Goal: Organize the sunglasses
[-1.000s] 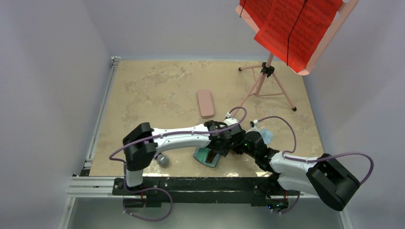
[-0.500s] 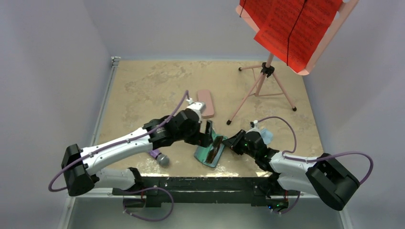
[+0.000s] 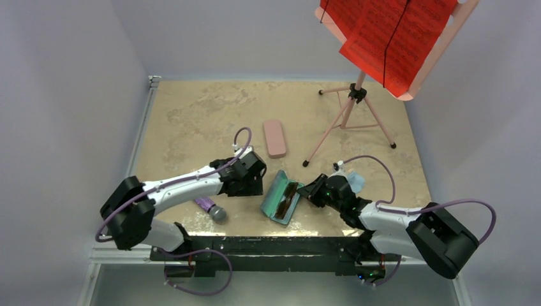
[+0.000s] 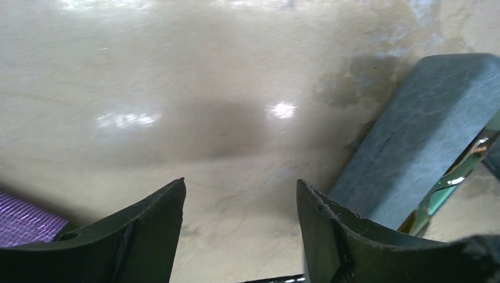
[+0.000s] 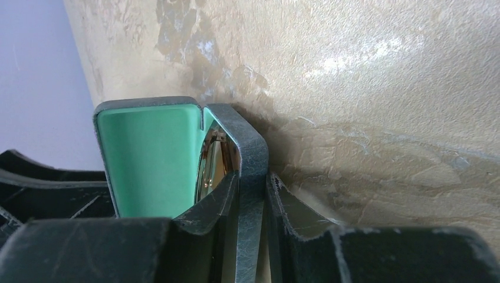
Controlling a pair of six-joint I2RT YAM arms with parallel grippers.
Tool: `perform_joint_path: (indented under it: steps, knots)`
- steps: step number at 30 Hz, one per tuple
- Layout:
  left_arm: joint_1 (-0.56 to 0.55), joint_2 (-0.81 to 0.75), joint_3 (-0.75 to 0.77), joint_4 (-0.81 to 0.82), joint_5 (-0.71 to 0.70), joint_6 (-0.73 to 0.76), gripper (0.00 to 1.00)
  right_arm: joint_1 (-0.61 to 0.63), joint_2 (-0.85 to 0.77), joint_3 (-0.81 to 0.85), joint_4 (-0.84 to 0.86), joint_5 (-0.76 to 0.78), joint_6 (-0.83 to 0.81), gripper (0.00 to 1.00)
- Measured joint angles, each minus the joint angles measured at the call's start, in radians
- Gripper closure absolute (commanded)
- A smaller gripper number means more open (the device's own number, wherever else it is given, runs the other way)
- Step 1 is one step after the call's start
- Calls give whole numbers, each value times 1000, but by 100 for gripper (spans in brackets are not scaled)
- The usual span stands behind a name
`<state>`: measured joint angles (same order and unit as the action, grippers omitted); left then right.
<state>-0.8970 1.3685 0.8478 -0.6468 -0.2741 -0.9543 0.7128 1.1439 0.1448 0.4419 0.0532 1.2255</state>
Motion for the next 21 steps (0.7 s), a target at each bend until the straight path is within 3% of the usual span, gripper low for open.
perform_joint_path:
  steps: [7, 21]
  knots:
    - [-60, 132, 89, 131, 102, 57, 32, 0, 32, 3, -3, -2, -12, 89]
    - [-171, 322, 248, 186, 189, 79, 37, -1, 74, 21, 6, -31, -14, 91]
